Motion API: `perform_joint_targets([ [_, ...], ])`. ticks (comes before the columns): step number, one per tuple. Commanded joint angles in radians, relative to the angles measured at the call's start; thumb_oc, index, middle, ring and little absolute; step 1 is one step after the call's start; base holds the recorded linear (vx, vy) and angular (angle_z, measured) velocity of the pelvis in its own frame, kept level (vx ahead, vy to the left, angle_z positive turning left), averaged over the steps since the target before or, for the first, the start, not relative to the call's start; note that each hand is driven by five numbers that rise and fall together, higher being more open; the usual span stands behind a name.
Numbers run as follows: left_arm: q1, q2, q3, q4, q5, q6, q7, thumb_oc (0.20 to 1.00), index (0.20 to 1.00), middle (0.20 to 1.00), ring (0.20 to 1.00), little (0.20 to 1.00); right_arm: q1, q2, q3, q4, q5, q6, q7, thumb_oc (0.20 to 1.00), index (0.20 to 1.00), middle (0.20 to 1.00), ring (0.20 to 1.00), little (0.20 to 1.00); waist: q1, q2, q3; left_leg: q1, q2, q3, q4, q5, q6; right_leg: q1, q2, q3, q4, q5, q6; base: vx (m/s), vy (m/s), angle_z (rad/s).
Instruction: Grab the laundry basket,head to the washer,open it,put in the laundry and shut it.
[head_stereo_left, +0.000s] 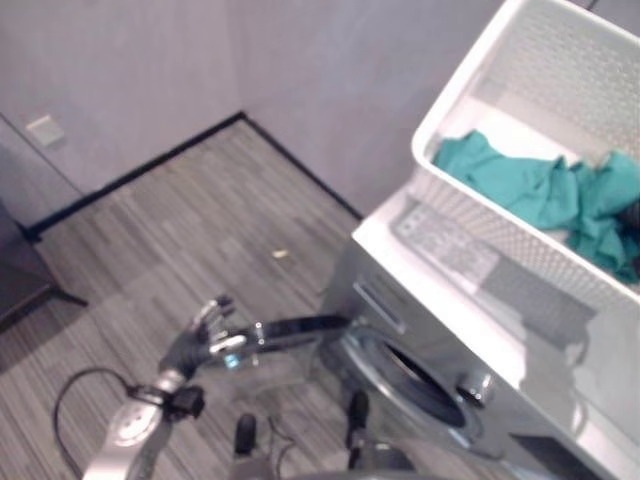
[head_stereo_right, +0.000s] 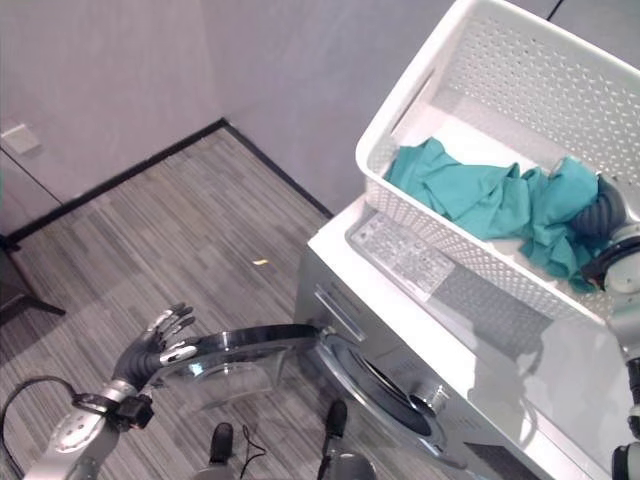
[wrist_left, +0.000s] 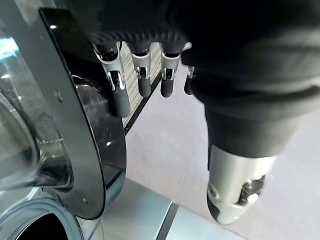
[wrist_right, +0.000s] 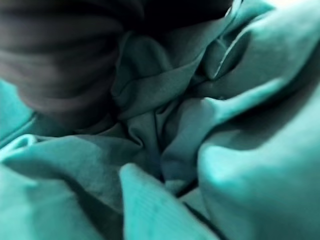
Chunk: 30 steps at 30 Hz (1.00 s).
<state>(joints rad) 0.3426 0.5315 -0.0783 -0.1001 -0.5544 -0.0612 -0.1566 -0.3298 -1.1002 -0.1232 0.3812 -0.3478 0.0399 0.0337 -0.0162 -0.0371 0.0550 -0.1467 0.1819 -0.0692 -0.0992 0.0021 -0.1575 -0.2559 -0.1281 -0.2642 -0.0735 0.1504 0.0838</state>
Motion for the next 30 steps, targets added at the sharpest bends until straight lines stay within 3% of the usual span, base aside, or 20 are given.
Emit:
perform_joint_targets([
  [1, -0.057, -0.041, -0.012, -0.052, -0.016, -0.041, -0.009, 1.0, 1.0, 1.0, 1.0, 1.0, 0.027, 0.076, 0.055, 0.069, 0.044, 0.004, -0.019, 0.2, 0.2, 0.2, 0.2, 0.2, 0.028, 0.053, 0.081, 0.11, 0.023, 0.077, 0.012, -0.059, 0.089, -0.062, -0.105, 0.051, 0.134, -0.091, 0.091, 0.04, 0.001, -0.04],
  [11, -0.055, -0.044, -0.023, -0.035, -0.017, -0.037, -0.016, 1.0, 1.0, 1.0, 1.0, 1.0, 0.001, 0.05, 0.051, 0.115, 0.136, 0.003, 0.005, 0.2, 0.2, 0.2, 0.2, 0.2, 0.028, 0.045, 0.063, 0.137, 0.021, 0.08, 0.012, -0.069, 0.091, -0.034, -0.105, 0.051, 0.127, -0.092, 0.094, 0.01, 0.0, 0.0],
  [17, -0.067, -0.039, -0.047, -0.027, -0.015, -0.037, -0.02, 1.0, 1.0, 1.0, 1.0, 1.0, -0.148, -0.042, 0.096, 0.12, 0.24, -0.017, 0.002, 0.2, 0.2, 0.2, 0.2, 0.2, 0.033, 0.036, 0.052, 0.148, 0.02, 0.075, 0.012, -0.069, 0.091, -0.012, -0.104, 0.047, 0.12, -0.091, 0.094, 0.0, 0.0, 0.0],
  [22, -0.091, -0.013, -0.085, -0.021, -0.024, -0.037, -0.026, 1.0, 1.0, 1.0, 1.0, 1.0, -0.427, -0.139, 0.229, 0.223, 0.412, -0.045, -0.029, 0.2, 0.2, 0.2, 0.2, 0.2, 0.042, 0.019, 0.037, 0.162, 0.022, 0.073, 0.012, -0.066, 0.088, 0.013, -0.098, 0.045, 0.111, -0.09, 0.094, 0.0, 0.0, -0.01],
  [30, -0.107, -0.009, -0.109, -0.011, -0.037, -0.037, -0.032, 1.0, 1.0, 1.0, 1.0, 1.0, -0.706, -0.218, 0.405, 0.258, 0.504, -0.069, -0.049, 0.2, 0.2, 0.2, 0.2, 0.2, 0.036, 0.003, 0.015, 0.18, 0.02, 0.07, 0.012, -0.065, 0.086, 0.045, -0.09, 0.044, 0.096, -0.088, 0.093, 0.0, 0.0, 0.0],
])
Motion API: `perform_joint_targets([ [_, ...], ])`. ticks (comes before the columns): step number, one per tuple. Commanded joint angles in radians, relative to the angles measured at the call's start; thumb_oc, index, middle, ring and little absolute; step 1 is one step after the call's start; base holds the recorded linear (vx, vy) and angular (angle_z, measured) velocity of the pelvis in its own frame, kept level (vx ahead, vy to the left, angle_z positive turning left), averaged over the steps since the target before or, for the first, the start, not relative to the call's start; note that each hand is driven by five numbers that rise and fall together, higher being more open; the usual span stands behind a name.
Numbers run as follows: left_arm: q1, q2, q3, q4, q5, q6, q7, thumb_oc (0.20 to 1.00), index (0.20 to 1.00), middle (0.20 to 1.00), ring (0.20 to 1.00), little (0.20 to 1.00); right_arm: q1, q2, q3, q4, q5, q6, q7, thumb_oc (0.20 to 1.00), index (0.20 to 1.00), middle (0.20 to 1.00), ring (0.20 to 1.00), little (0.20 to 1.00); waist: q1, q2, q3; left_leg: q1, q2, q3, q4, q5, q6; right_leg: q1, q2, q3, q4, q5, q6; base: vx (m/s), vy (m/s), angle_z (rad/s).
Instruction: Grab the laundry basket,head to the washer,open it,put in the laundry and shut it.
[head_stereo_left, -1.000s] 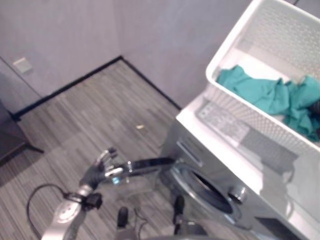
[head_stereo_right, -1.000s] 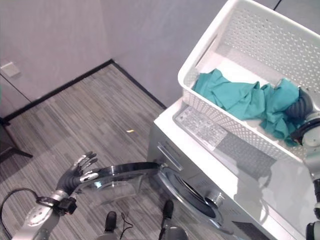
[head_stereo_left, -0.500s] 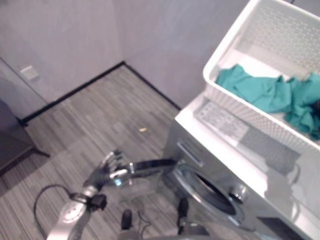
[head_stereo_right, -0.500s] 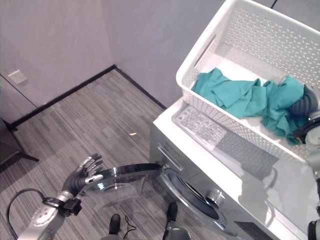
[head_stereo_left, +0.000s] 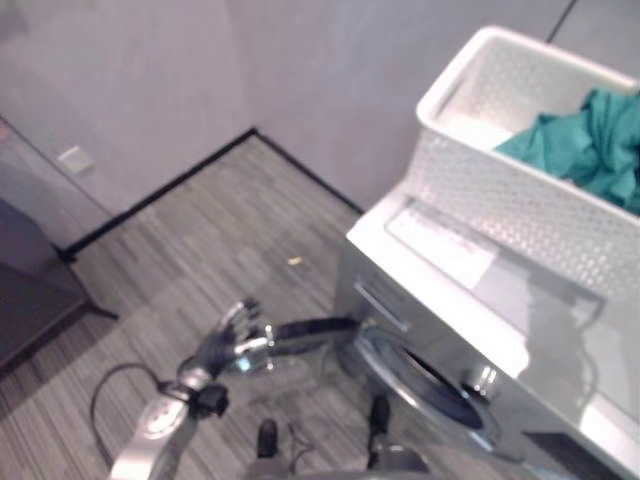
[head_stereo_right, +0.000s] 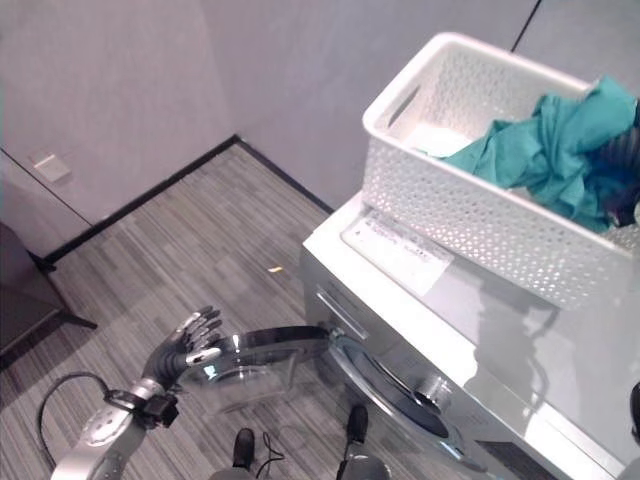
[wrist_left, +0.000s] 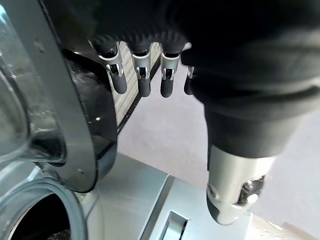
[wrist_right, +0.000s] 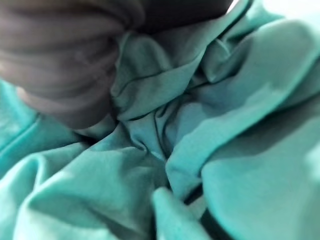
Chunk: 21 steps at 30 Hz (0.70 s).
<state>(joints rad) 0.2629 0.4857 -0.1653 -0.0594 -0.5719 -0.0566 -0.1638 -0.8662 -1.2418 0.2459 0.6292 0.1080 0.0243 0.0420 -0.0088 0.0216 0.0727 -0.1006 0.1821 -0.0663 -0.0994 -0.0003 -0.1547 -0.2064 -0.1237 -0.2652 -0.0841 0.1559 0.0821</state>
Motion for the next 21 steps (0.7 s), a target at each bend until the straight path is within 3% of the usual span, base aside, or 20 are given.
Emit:
perform_joint_targets([
  [1, -0.028, 0.035, -0.021, -0.051, -0.02, -0.042, -0.025, 1.0, 1.0, 1.0, 1.0, 1.0, -0.178, -0.076, 0.044, 0.012, 0.049, -0.054, -0.058, 0.2, 0.2, 0.2, 0.2, 0.2, 0.028, -0.054, -0.001, 0.134, 0.02, 0.068, 0.012, -0.063, 0.084, -0.004, -0.094, 0.045, 0.106, -0.093, 0.095, 0.0, 0.0, 0.0],
  [11, -0.059, 0.042, -0.038, -0.046, -0.016, -0.046, -0.01, 1.0, 1.0, 1.0, 1.0, 1.0, -0.384, -0.116, 0.142, 0.019, 0.075, -0.078, -0.153, 0.2, 0.2, 0.2, 0.2, 0.2, 0.02, -0.066, -0.022, 0.161, 0.017, 0.069, 0.012, -0.072, 0.087, 0.021, -0.088, 0.049, 0.098, -0.091, 0.098, 0.0, 0.005, 0.01],
  [21, -0.094, 0.05, -0.026, -0.039, 0.004, -0.051, 0.042, 1.0, 1.0, 1.0, 1.0, 1.0, -0.587, -0.119, 0.214, -0.046, -0.035, -0.07, -0.299, 0.2, 0.2, 0.2, 0.2, 0.2, 0.023, -0.089, -0.056, 0.191, 0.01, 0.063, 0.012, -0.09, 0.096, 0.06, -0.083, 0.052, 0.088, -0.091, 0.1, 0.0, 0.02, 0.0],
])
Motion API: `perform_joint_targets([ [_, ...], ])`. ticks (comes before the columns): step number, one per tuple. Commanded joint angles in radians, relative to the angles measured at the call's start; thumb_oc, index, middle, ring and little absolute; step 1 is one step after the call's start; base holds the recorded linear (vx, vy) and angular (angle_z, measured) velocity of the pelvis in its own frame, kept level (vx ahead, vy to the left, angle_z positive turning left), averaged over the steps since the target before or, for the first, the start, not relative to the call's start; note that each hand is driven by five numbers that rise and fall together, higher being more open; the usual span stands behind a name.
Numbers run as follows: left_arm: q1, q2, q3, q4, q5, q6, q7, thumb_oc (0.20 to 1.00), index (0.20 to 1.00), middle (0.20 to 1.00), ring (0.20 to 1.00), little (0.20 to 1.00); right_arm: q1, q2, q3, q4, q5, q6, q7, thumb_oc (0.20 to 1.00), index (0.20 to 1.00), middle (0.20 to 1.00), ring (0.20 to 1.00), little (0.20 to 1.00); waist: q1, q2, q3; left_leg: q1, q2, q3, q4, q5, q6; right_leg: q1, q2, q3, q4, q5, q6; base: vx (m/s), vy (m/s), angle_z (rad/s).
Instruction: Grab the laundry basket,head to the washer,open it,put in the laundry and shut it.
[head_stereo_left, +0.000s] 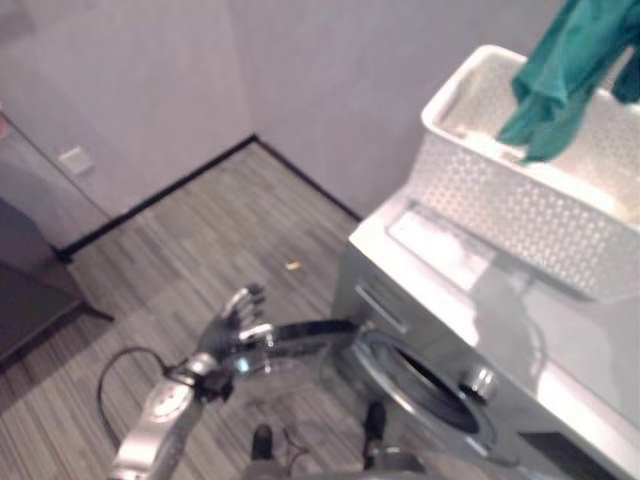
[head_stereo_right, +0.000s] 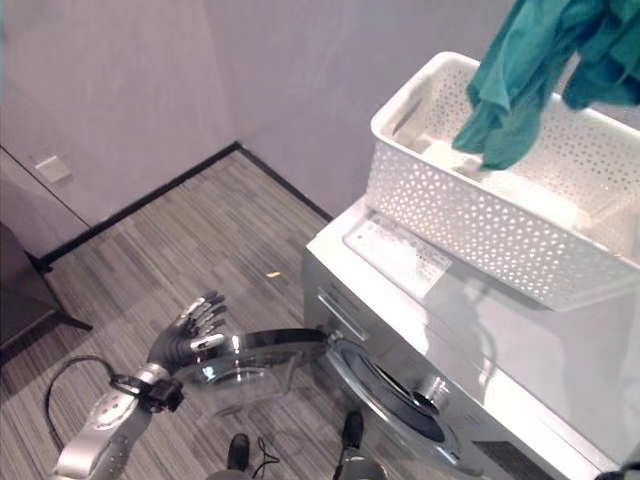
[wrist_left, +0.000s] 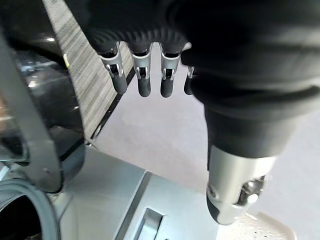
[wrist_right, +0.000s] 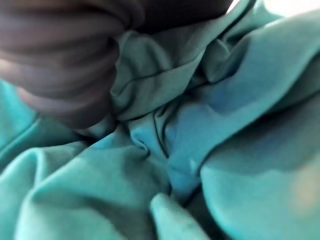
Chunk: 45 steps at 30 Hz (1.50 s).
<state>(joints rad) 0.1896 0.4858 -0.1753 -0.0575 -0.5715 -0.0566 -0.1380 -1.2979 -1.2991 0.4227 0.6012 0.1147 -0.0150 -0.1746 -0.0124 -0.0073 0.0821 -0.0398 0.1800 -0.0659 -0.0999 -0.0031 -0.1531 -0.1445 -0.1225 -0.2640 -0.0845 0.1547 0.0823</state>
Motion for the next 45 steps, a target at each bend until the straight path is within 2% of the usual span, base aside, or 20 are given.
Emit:
perform_joint_targets([
  [1, -0.023, 0.05, -0.008, -0.046, 0.01, -0.056, 0.025, 1.0, 1.0, 1.0, 1.0, 1.0, -0.167, -0.061, 0.035, -0.035, -0.075, -0.03, -0.108, 0.2, 0.2, 0.2, 0.2, 0.2, 0.03, -0.068, -0.074, 0.144, 0.009, 0.063, 0.017, -0.096, 0.099, 0.007, -0.082, 0.054, 0.088, -0.089, 0.101, 0.0, 0.064, -0.04],
  [6, -0.019, 0.046, 0.018, -0.06, 0.04, -0.065, 0.054, 1.0, 1.0, 1.0, 1.0, 1.0, -0.141, -0.035, -0.004, -0.077, -0.197, -0.004, -0.16, 0.2, 0.2, 0.2, 0.2, 0.2, 0.042, -0.09, -0.08, 0.158, -0.008, 0.069, 0.101, -0.169, 0.12, 0.033, -0.092, 0.075, 0.086, -0.079, 0.108, -0.03, 0.1, -0.11],
  [11, -0.031, 0.058, 0.03, -0.077, 0.073, -0.075, 0.063, 1.0, 1.0, 1.0, 1.0, 1.0, -0.073, -0.011, -0.083, -0.094, -0.293, 0.029, -0.196, 0.2, 0.2, 0.2, 0.2, 0.2, 0.053, -0.116, -0.075, 0.15, -0.063, 0.074, 0.217, -0.275, 0.153, 0.052, -0.135, 0.093, 0.077, -0.042, 0.13, -0.1, 0.158, -0.15],
  [14, -0.073, 0.072, 0.011, -0.087, 0.091, -0.084, 0.068, 1.0, 1.0, 1.0, 1.0, 1.0, -0.08, 0.012, -0.102, -0.069, -0.317, 0.055, -0.213, 0.2, 0.2, 0.2, 0.2, 0.2, 0.049, -0.133, -0.042, 0.126, -0.134, 0.074, 0.302, -0.343, 0.189, 0.051, -0.197, 0.107, 0.073, 0.044, 0.158, -0.18, 0.214, 0.01],
  [15, -0.076, 0.072, 0.01, -0.086, 0.091, -0.084, 0.069, 1.0, 1.0, 1.0, 1.0, 1.0, -0.084, 0.011, -0.1, -0.068, -0.317, 0.056, -0.213, 0.2, 0.2, 0.2, 0.2, 0.2, 0.05, -0.135, -0.039, 0.123, -0.139, 0.074, 0.308, -0.345, 0.193, 0.051, -0.202, 0.109, 0.07, 0.049, 0.161, -0.27, 0.226, 0.05],
  [16, -0.101, 0.08, 0.005, -0.088, 0.095, -0.093, 0.071, 1.0, 1.0, 1.0, 1.0, 1.0, -0.107, 0.009, -0.088, -0.057, -0.329, 0.069, -0.216, 0.2, 0.2, 0.2, 0.2, 0.2, 0.045, -0.139, -0.02, 0.098, -0.17, 0.076, 0.344, -0.36, 0.205, 0.037, -0.24, 0.11, 0.058, 0.13, 0.169, -0.2, 0.158, 0.05],
  [18, -0.126, 0.088, 0.001, -0.091, 0.095, -0.098, 0.073, 1.0, 1.0, 1.0, 1.0, 1.0, -0.134, 0.016, -0.067, -0.053, -0.329, 0.072, -0.213, 0.2, 0.2, 0.2, 0.2, 0.2, 0.041, -0.139, -0.008, 0.07, -0.184, 0.08, 0.373, -0.365, 0.217, 0.027, -0.256, 0.106, 0.041, 0.167, 0.17, -0.31, 0.191, 0.05],
  [20, -0.156, 0.096, 0.009, -0.097, 0.09, -0.103, 0.078, 1.0, 1.0, 1.0, 1.0, 1.0, -0.193, 0.021, -0.022, -0.047, -0.33, 0.078, -0.205, 0.2, 0.2, 0.2, 0.2, 0.2, 0.028, -0.117, 0.008, 0.021, -0.19, 0.089, 0.419, -0.365, 0.237, 0.012, -0.258, 0.085, 0.04, 0.138, 0.158, -0.35, 0.212, 0.13],
  [21, -0.174, 0.097, 0.012, -0.094, 0.082, -0.102, 0.083, 1.0, 1.0, 1.0, 1.0, 1.0, -0.233, 0.048, 0.005, -0.033, -0.339, 0.077, -0.211, 0.2, 0.2, 0.2, 0.2, 0.2, 0.035, -0.094, 0.006, 0.003, -0.185, 0.108, 0.421, -0.355, 0.255, 0.022, -0.236, 0.052, 0.105, 0.045, 0.126, -0.21, 0.114, 0.04],
  [22, -0.176, 0.095, 0.012, -0.093, 0.081, -0.102, 0.083, 1.0, 1.0, 1.0, 1.0, 1.0, -0.241, 0.049, 0.011, -0.031, -0.339, 0.076, -0.212, 0.2, 0.2, 0.2, 0.2, 0.2, 0.034, -0.095, 0.007, -0.001, -0.188, 0.109, 0.422, -0.35, 0.254, 0.017, -0.24, 0.053, 0.11, 0.044, 0.123, -0.38, 0.217, -0.27],
  [23, -0.183, 0.098, 0.024, -0.101, 0.078, -0.104, 0.09, 1.0, 1.0, 1.0, 1.0, 1.0, -0.263, 0.08, 0.032, -0.011, -0.344, 0.072, -0.205, 0.2, 0.2, 0.2, 0.2, 0.2, 0.051, -0.078, 0.003, -0.009, -0.177, 0.143, 0.413, -0.328, 0.269, 0.027, -0.215, 0.003, 0.216, -0.031, 0.103, -0.19, 0.092, -0.65],
  [24, -0.182, 0.095, 0.026, -0.102, 0.078, -0.103, 0.09, 1.0, 1.0, 1.0, 1.0, 1.0, -0.276, 0.082, 0.043, -0.006, -0.343, 0.071, -0.206, 0.2, 0.2, 0.2, 0.2, 0.2, 0.052, -0.077, 0.004, -0.008, -0.177, 0.146, 0.411, -0.328, 0.268, 0.019, -0.216, 0.009, 0.23, -0.041, 0.102, -0.27, 0.146, -0.85],
  [27, -0.202, 0.095, 0.038, -0.129, 0.082, -0.117, 0.108, 1.0, 1.0, 1.0, 1.0, 1.0, -0.335, 0.192, 0.106, 0.048, -0.338, 0.055, -0.186, 0.2, 0.2, 0.2, 0.2, 0.2, 0.076, -0.066, -0.021, -0.013, -0.164, 0.223, 0.359, -0.26, 0.301, 0.058, -0.165, -0.018, 0.457, -0.148, 0.077, -0.23, 0.088, -0.72],
  [29, -0.202, 0.093, 0.041, -0.135, 0.08, -0.122, 0.109, 1.0, 1.0, 1.0, 1.0, 1.0, -0.341, 0.212, 0.114, 0.057, -0.333, 0.048, -0.183, 0.2, 0.2, 0.2, 0.2, 0.2, 0.086, -0.069, -0.031, -0.011, -0.166, 0.24, 0.339, -0.246, 0.302, 0.083, -0.158, -0.02, 0.468, -0.161, 0.074, -0.18, -0.013, -0.77],
  [30, -0.21, 0.091, 0.034, -0.151, 0.068, -0.127, 0.112, 1.0, 1.0, 1.0, 1.0, 1.0, -0.335, 0.245, 0.109, 0.066, -0.326, 0.037, -0.19, 0.2, 0.2, 0.2, 0.2, 0.2, 0.11, -0.077, -0.055, -0.025, -0.173, 0.263, 0.308, -0.206, 0.293, 0.145, -0.133, -0.03, 0.468, -0.162, 0.081, -0.17, -0.055, -0.57],
  [31, -0.209, 0.092, 0.034, -0.152, 0.068, -0.127, 0.112, 1.0, 1.0, 1.0, 1.0, 1.0, -0.333, 0.245, 0.107, 0.066, -0.327, 0.037, -0.191, 0.2, 0.2, 0.2, 0.2, 0.2, 0.111, -0.078, -0.056, -0.023, -0.173, 0.264, 0.304, -0.204, 0.293, 0.146, -0.133, -0.029, 0.466, -0.16, 0.081, -0.28, -0.154, -0.36],
  [32, -0.243, 0.096, 0.026, -0.169, 0.062, -0.13, 0.12, 1.0, 1.0, 1.0, 1.0, 1.0, -0.321, 0.257, 0.099, 0.064, -0.325, 0.032, -0.198, 0.2, 0.2, 0.2, 0.2, 0.2, 0.131, -0.103, -0.067, -0.045, -0.18, 0.277, 0.291, -0.174, 0.274, 0.21, -0.11, -0.032, 0.423, -0.166, 0.088, -0.17, -0.163, -0.38],
  [34, -0.254, 0.101, 0.035, -0.181, 0.066, -0.132, 0.128, 1.0, 1.0, 1.0, 1.0, 1.0, -0.329, 0.263, 0.104, 0.059, -0.325, 0.028, -0.202, 0.2, 0.2, 0.2, 0.2, 0.2, 0.151, -0.114, -0.075, -0.055, -0.174, 0.277, 0.292, -0.185, 0.256, 0.257, -0.108, -0.04, 0.381, -0.194, 0.093, -0.14, -0.16, -0.37],
  [38, -0.298, 0.116, 0.064, -0.243, 0.094, -0.139, 0.137, 1.0, 1.0, 1.0, 1.0, 1.0, -0.304, 0.338, 0.086, 0.025, -0.333, 0.027, -0.205, 0.2, 0.2, 0.2, 0.2, 0.2, 0.2, -0.131, -0.081, -0.125, -0.106, 0.335, 0.32, -0.132, 0.198, 0.335, -0.074, -0.091, 0.162, -0.292, 0.05, -0.2, -0.234, -0.42],
  [45, -0.492, 0.115, 0.031, -0.232, 0.18, -0.171, 0.191, 1.0, 1.0, 1.0, 1.0, 1.0, -0.269, 0.338, 0.015, -0.089, -0.374, 0.032, -0.254, 0.2, 0.2, 0.2, 0.2, 0.2, 0.172, -0.118, -0.065, -0.155, -0.06, 0.31, 0.266, -0.008, 0.132, 0.334, 0.009, -0.105, 0.089, -0.322, 0.002, -0.16, -0.171, -0.02],
])
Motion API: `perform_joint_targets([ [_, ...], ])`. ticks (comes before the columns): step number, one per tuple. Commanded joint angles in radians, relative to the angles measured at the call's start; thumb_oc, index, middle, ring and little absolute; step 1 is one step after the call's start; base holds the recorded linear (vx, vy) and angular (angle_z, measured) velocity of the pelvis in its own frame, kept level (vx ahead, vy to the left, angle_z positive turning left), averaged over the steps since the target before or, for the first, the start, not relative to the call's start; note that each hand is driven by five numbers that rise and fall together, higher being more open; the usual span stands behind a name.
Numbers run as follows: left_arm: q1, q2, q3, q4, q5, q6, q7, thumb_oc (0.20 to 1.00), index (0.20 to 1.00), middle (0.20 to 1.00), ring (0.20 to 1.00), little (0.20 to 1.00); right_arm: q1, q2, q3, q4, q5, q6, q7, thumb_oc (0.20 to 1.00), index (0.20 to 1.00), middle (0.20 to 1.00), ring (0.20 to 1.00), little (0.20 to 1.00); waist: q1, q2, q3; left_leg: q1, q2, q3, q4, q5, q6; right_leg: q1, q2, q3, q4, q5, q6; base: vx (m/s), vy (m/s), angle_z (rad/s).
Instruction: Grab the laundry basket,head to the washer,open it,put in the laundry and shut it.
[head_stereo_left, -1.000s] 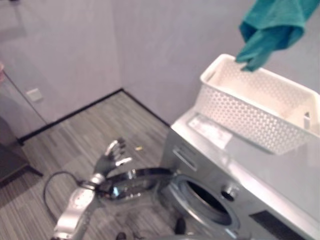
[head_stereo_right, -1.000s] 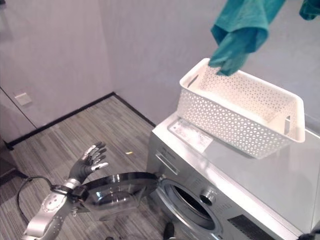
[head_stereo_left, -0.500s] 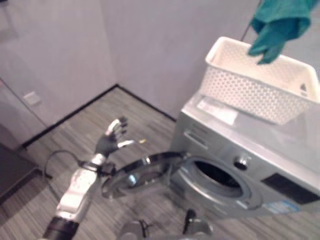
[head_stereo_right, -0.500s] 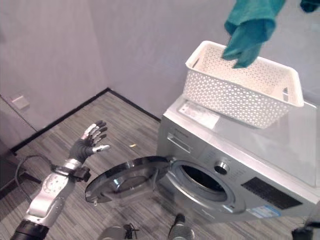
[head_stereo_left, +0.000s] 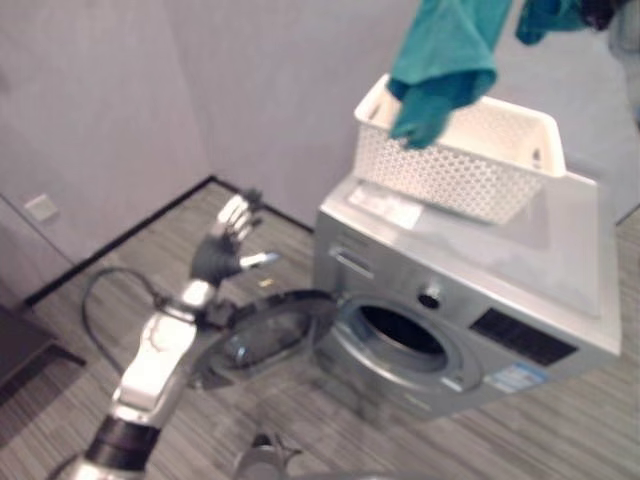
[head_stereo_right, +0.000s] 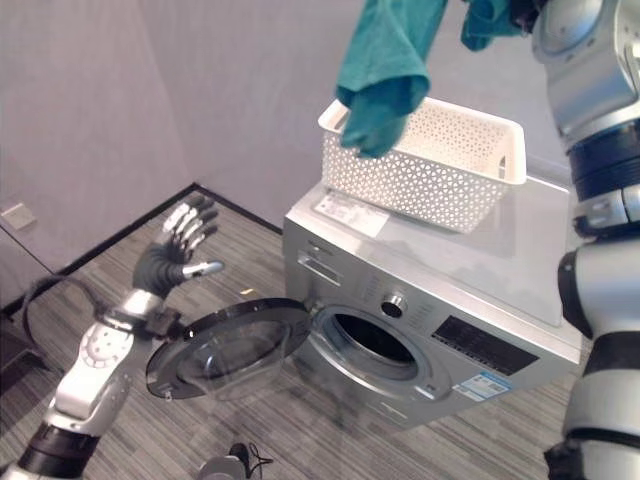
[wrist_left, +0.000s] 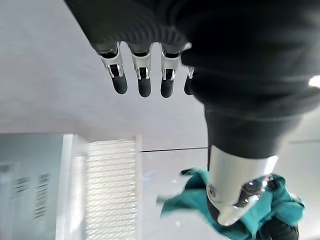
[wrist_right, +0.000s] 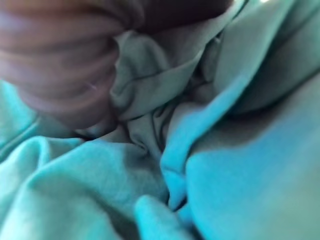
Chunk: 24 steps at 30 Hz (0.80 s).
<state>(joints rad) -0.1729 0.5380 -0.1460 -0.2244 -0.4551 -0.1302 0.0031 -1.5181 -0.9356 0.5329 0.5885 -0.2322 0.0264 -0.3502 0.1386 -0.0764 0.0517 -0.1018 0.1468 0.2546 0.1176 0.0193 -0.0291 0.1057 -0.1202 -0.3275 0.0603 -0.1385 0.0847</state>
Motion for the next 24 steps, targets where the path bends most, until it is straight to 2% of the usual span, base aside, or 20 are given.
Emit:
perform_joint_targets([
  [1, -0.138, 0.054, 0.001, -0.062, 0.073, -0.102, 0.056, 1.0, 1.0, 1.0, 1.0, 1.0, -0.049, -0.025, -0.099, -0.081, -0.028, -0.014, -0.085, 0.2, 0.2, 0.2, 0.2, 0.2, 0.018, -0.048, -0.033, -0.092, -0.023, -0.016, 0.032, -0.016, 0.003, 0.08, 0.018, -0.039, -0.058, -0.031, -0.007, -0.13, -0.11, 0.22],
  [4, -0.135, 0.035, -0.007, -0.058, 0.078, -0.104, 0.063, 1.0, 1.0, 1.0, 1.0, 1.0, -0.049, -0.023, -0.101, -0.083, -0.024, -0.026, -0.101, 0.2, 0.2, 0.2, 0.2, 0.2, 0.009, -0.041, -0.032, -0.073, -0.014, -0.026, -0.025, 0.03, -0.007, 0.084, 0.041, -0.04, -0.066, -0.036, -0.02, -0.11, -0.104, 0.18],
  [6, -0.118, 0.024, -0.004, -0.059, 0.099, -0.109, 0.066, 1.0, 1.0, 1.0, 1.0, 1.0, -0.066, -0.03, -0.093, -0.076, -0.013, -0.043, -0.12, 0.2, 0.2, 0.2, 0.2, 0.2, -0.001, -0.031, -0.026, -0.07, 0.02, -0.024, -0.089, 0.116, -0.039, 0.079, 0.079, -0.045, -0.092, -0.046, -0.04, -0.21, -0.141, 0.12],
  [7, -0.118, 0.023, -0.003, -0.059, 0.1, -0.109, 0.066, 1.0, 1.0, 1.0, 1.0, 1.0, -0.069, -0.03, -0.09, -0.075, -0.011, -0.044, -0.121, 0.2, 0.2, 0.2, 0.2, 0.2, -0.001, -0.03, -0.026, -0.069, 0.021, -0.025, -0.094, 0.122, -0.042, 0.079, 0.081, -0.046, -0.094, -0.044, -0.041, -0.3, -0.058, 0.09],
  [8, -0.11, 0.026, 0.015, -0.056, 0.111, -0.114, 0.09, 1.0, 1.0, 1.0, 1.0, 1.0, -0.088, -0.016, -0.068, -0.08, 0.0, -0.047, -0.126, 0.2, 0.2, 0.2, 0.2, 0.2, 0.016, -0.027, -0.005, -0.088, 0.044, -0.072, -0.077, 0.186, -0.069, 0.061, 0.084, -0.051, -0.093, -0.028, -0.049, -0.2, -0.012, 0.01],
  [9, -0.111, 0.024, 0.016, -0.056, 0.112, -0.114, 0.091, 1.0, 1.0, 1.0, 1.0, 1.0, -0.094, -0.015, -0.063, -0.077, 0.001, -0.048, -0.127, 0.2, 0.2, 0.2, 0.2, 0.2, 0.015, -0.024, -0.003, -0.09, 0.046, -0.075, -0.074, 0.188, -0.072, 0.06, 0.087, -0.052, -0.092, -0.028, -0.051, -0.27, 0.001, -0.1],
  [10, -0.106, 0.025, 0.035, -0.061, 0.124, -0.122, 0.106, 1.0, 1.0, 1.0, 1.0, 1.0, -0.102, -0.007, -0.047, -0.079, 0.007, -0.053, -0.126, 0.2, 0.2, 0.2, 0.2, 0.2, 0.018, -0.024, 0.008, -0.093, 0.042, -0.137, -0.047, 0.169, -0.074, 0.048, 0.08, -0.044, -0.088, -0.023, -0.053, -0.15, 0.022, -0.2],
  [11, -0.098, 0.025, 0.058, -0.07, 0.155, -0.132, 0.122, 1.0, 1.0, 1.0, 1.0, 1.0, -0.093, 0.009, -0.056, -0.087, 0.018, -0.059, -0.118, 0.2, 0.2, 0.2, 0.2, 0.2, 0.013, -0.028, 0.011, -0.074, 0.042, -0.187, -0.028, 0.13, -0.063, 0.031, 0.065, -0.032, -0.086, -0.009, -0.053, -0.14, 0.085, -0.32],
  [12, -0.102, 0.012, 0.059, -0.086, 0.183, -0.143, 0.129, 1.0, 1.0, 1.0, 1.0, 1.0, -0.065, 0.013, -0.086, -0.096, 0.036, -0.056, -0.127, 0.2, 0.2, 0.2, 0.2, 0.2, -0.023, -0.022, -0.016, 0.016, 0.071, -0.172, -0.066, 0.05, -0.049, 0.015, 0.05, -0.043, -0.08, -0.005, -0.041, -0.05, 0.083, -0.37],
  [15, -0.125, 0.0, 0.065, -0.06, 0.254, -0.139, 0.176, 1.0, 1.0, 1.0, 1.0, 1.0, -0.005, 0.013, -0.144, -0.132, 0.03, -0.055, -0.116, 0.2, 0.2, 0.2, 0.2, 0.2, -0.045, -0.005, -0.04, 0.029, 0.066, -0.159, -0.1, 0.067, -0.056, 0.024, 0.053, -0.04, -0.078, -0.007, -0.04, 0.03, 0.094, -0.05],
  [17, -0.156, -0.002, 0.057, -0.043, 0.296, -0.139, 0.2, 1.0, 1.0, 1.0, 1.0, 1.0, 0.026, 0.012, -0.168, -0.152, 0.031, -0.057, -0.117, 0.2, 0.2, 0.2, 0.2, 0.2, -0.052, -0.005, -0.049, 0.033, 0.06, -0.157, -0.103, 0.064, -0.049, 0.026, 0.049, -0.044, -0.083, 0.003, -0.038, 0.04, 0.064, 0.07],
  [18, -0.199, -0.016, 0.046, -0.031, 0.355, -0.132, 0.218, 1.0, 1.0, 1.0, 1.0, 1.0, 0.071, 0.034, -0.194, -0.183, 0.02, -0.059, -0.114, 0.2, 0.2, 0.2, 0.2, 0.2, -0.059, 0.007, -0.064, 0.056, 0.046, -0.159, -0.117, 0.041, -0.046, 0.042, 0.043, -0.037, -0.086, 0.004, -0.032, 0.06, 0.077, 0.0],
  [24, -0.33, -0.029, -0.014, 0.009, 0.428, -0.128, 0.259, 1.0, 1.0, 1.0, 1.0, 1.0, 0.124, 0.084, -0.241, -0.227, -0.018, -0.055, -0.121, 0.2, 0.2, 0.2, 0.2, 0.2, -0.057, 0.008, -0.08, 0.083, 0.024, -0.148, -0.137, 0.034, -0.033, 0.052, 0.023, -0.023, -0.092, 0.021, -0.015, 0.02, 0.059, -0.02],
])
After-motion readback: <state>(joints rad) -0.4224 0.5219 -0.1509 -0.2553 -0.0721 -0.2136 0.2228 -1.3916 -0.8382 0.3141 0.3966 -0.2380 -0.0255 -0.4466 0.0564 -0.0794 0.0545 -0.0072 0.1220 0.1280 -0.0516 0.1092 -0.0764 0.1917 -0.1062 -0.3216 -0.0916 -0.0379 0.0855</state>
